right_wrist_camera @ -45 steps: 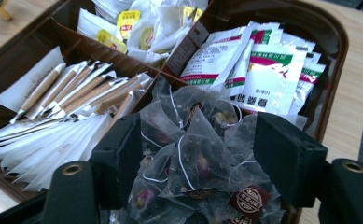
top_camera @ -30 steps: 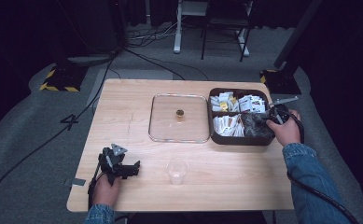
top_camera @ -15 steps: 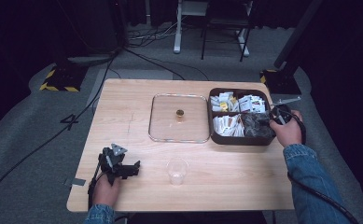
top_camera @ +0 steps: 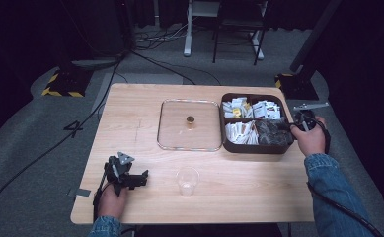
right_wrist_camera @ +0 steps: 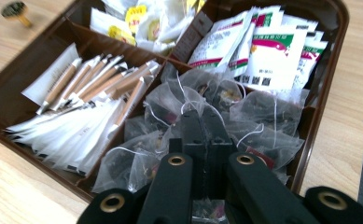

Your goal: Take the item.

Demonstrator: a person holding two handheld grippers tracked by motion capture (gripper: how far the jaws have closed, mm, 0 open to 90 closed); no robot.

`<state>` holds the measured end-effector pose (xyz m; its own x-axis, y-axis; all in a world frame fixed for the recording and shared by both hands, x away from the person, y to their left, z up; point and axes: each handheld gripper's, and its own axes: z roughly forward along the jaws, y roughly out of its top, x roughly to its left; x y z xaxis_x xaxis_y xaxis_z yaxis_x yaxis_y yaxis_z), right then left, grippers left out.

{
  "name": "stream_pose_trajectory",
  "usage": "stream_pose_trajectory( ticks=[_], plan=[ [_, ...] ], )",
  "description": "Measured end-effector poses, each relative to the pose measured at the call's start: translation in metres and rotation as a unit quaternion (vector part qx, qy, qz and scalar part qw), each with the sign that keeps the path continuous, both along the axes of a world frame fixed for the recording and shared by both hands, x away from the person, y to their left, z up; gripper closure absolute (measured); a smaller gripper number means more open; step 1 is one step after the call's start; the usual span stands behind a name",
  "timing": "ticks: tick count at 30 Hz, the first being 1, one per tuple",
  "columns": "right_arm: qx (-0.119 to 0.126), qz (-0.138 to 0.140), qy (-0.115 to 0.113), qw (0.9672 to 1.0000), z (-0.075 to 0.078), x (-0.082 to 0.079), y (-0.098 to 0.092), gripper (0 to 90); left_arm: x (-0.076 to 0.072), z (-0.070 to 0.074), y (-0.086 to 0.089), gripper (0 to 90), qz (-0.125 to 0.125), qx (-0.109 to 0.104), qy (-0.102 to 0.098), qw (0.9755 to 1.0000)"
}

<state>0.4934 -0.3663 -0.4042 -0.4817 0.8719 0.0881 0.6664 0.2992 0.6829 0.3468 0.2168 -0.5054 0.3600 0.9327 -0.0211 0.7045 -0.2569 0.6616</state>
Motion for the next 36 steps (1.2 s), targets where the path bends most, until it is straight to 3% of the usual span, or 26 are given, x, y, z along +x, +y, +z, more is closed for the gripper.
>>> stream_pose_trajectory(
  ticks=[7, 10, 16, 25, 32, 36],
  plan=[
    [0.044, 0.013, -0.033, 0.9984, 0.016, -0.010, -0.002, 90.0, 0.000, 0.000, 0.000, 0.0, 0.000, 0.000, 0.000, 1.0000],
    [0.067, 0.027, -0.053, 0.9960, 0.029, -0.019, 0.001, 90.0, 0.000, 0.000, 0.000, 0.0, 0.000, 0.000, 0.000, 1.0000],
    [0.087, 0.047, -0.075, 0.9923, 0.045, -0.032, 0.007, 90.0, 0.000, 0.000, 0.000, 0.0, 0.000, 0.000, 0.000, 1.0000],
    [0.101, 0.078, -0.099, 0.9868, 0.061, -0.050, 0.019, 90.0, 0.000, 0.000, 0.000, 0.0, 0.000, 0.000, 0.000, 1.0000],
    [0.103, 0.092, -0.100, 0.9853, 0.067, -0.058, 0.029, 90.0, 0.000, 0.000, 0.000, 0.0, 0.001, -0.002, 0.000, 1.0000],
    [0.104, 0.123, -0.107, 0.9811, 0.072, -0.067, 0.046, 90.0, -0.001, 0.000, 0.000, 0.1, 0.000, -0.002, -0.001, 1.0000]
  ],
)
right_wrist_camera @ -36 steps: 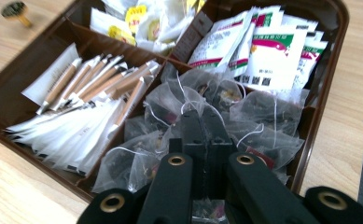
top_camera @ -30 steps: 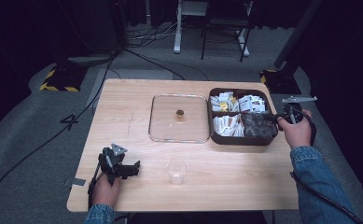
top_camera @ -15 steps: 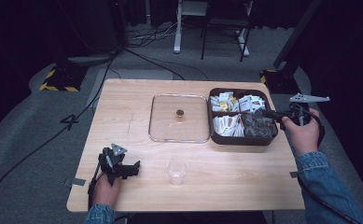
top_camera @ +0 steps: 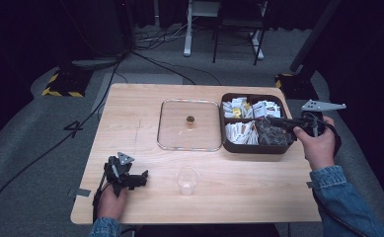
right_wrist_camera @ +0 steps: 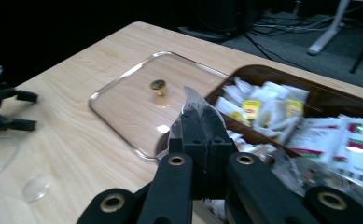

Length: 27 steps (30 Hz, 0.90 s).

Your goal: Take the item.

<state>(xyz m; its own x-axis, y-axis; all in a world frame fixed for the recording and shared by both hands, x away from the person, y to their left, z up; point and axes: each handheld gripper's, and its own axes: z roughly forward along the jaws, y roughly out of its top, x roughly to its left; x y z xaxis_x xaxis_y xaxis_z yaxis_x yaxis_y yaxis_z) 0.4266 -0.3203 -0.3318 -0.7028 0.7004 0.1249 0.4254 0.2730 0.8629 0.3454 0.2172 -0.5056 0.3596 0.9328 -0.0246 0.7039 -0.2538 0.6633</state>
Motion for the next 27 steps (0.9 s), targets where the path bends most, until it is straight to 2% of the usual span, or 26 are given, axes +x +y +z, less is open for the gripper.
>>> stream_pose_trajectory(
  ticks=[1, 2, 5, 9, 11, 12, 20, 27],
  plan=[
    [0.000, 0.000, 0.000, 1.0000, 0.000, 0.000, 0.000, 90.0, 0.000, 0.000, 0.000, 0.1, -0.001, -0.001, -0.001, 1.0000],
    [0.001, 0.015, -0.002, 0.9999, 0.003, -0.004, 0.009, 90.0, -0.001, 0.000, 0.000, 0.1, 0.001, -0.002, 0.001, 1.0000],
    [0.002, 0.030, -0.008, 0.9995, 0.005, -0.009, 0.019, 90.0, -0.002, 0.000, 0.001, 0.1, 0.002, -0.002, 0.001, 1.0000],
    [0.004, 0.066, -0.019, 0.9977, 0.012, -0.020, 0.044, 90.0, -0.003, 0.000, 0.002, 0.1, 0.002, -0.001, 0.001, 1.0000],
    [0.005, 0.072, -0.018, 0.9972, 0.012, -0.022, 0.049, 90.0, -0.004, 0.000, 0.002, 0.1, 0.001, 0.001, 0.000, 1.0000],
    [0.012, 0.087, -0.012, 0.9960, 0.013, -0.024, 0.058, 90.0, -0.004, 0.000, 0.002, 0.1, 0.001, 0.001, 0.000, 1.0000],
    [0.018, 0.121, -0.007, 0.9924, 0.013, -0.033, 0.087, 90.0, -0.003, 0.000, 0.002, 0.0, 0.002, -0.001, 0.001, 1.0000],
    [0.022, 0.143, -0.004, 0.9895, 0.009, -0.042, 0.110, 90.0, -0.001, 0.000, 0.003, 0.0, -0.008, -0.001, 0.000, 1.0000]
  ],
)
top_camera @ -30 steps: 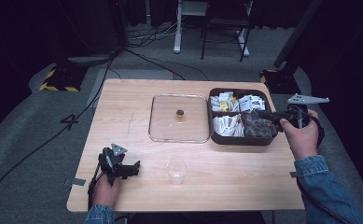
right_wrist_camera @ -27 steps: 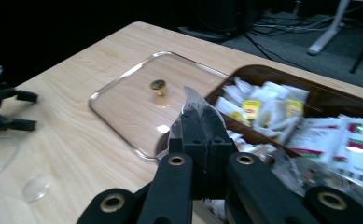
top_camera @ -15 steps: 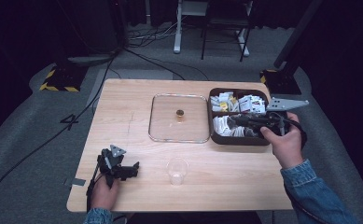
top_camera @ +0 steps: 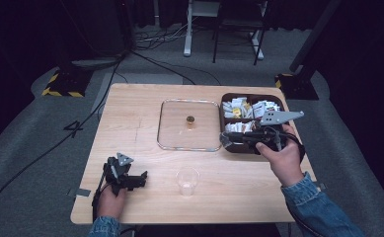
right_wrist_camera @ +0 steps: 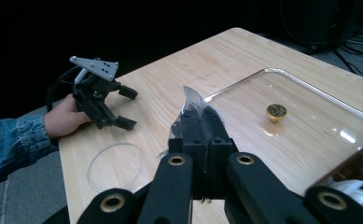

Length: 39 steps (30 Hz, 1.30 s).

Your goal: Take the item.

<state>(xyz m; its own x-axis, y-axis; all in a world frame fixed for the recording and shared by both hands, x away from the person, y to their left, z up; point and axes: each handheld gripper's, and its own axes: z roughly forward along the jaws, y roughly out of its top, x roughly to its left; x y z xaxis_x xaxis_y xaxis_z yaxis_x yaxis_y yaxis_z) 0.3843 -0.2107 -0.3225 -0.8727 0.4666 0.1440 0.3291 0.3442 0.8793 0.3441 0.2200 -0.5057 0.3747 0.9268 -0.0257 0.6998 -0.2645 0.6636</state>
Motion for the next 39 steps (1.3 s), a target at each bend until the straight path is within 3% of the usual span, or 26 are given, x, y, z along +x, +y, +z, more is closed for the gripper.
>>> stream_pose_trajectory(
  ticks=[25, 33, 39],
  plan=[
    [-0.005, 0.056, 0.017, 0.9983, -0.021, -0.021, 0.049, 90.0, 0.003, 0.000, 0.000, 0.0, 0.001, 0.000, 0.000, 1.0000],
    [-0.015, 0.095, 0.024, 0.9951, -0.037, -0.029, 0.069, 90.0, 0.003, 0.000, 0.000, 0.0, 0.001, 0.000, 0.000, 1.0000],
    [-0.027, 0.108, 0.035, 0.9932, -0.049, -0.032, 0.080, 90.0, 0.003, 0.000, 0.000, 0.0, 0.001, 0.000, 0.000, 1.0000]
  ],
)
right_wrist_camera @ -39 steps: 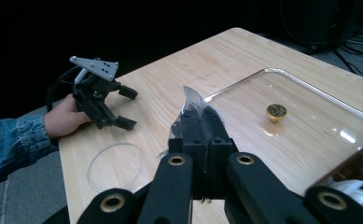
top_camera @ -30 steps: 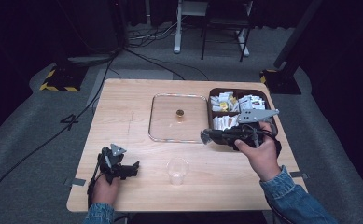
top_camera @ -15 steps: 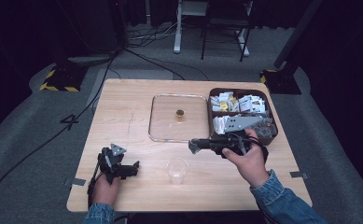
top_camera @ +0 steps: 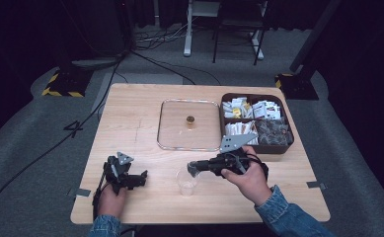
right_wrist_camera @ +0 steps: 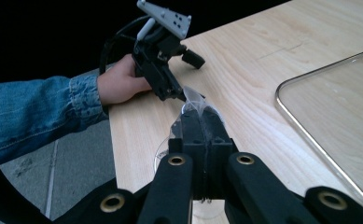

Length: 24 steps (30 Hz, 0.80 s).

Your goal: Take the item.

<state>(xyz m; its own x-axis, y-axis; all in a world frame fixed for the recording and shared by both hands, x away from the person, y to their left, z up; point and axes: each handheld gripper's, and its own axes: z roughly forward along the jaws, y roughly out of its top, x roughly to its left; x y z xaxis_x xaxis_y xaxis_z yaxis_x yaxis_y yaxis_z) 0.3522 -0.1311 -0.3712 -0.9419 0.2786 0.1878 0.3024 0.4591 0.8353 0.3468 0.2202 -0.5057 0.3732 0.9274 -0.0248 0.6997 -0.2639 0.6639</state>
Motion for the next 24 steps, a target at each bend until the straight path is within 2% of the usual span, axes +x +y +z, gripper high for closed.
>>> stream_pose_trajectory(
  ticks=[11, 24],
  plan=[
    [-0.021, 0.011, 0.019, 0.9996, -0.022, 0.000, 0.012, 90.0, 0.000, 0.000, 0.000, 0.0, 0.000, 0.000, 0.000, 1.0000],
    [-0.036, 0.011, 0.029, 0.9988, -0.039, 0.002, 0.019, 90.0, 0.000, 0.000, 0.000, 0.0, 0.000, 0.000, 0.000, 1.0000]
  ],
)
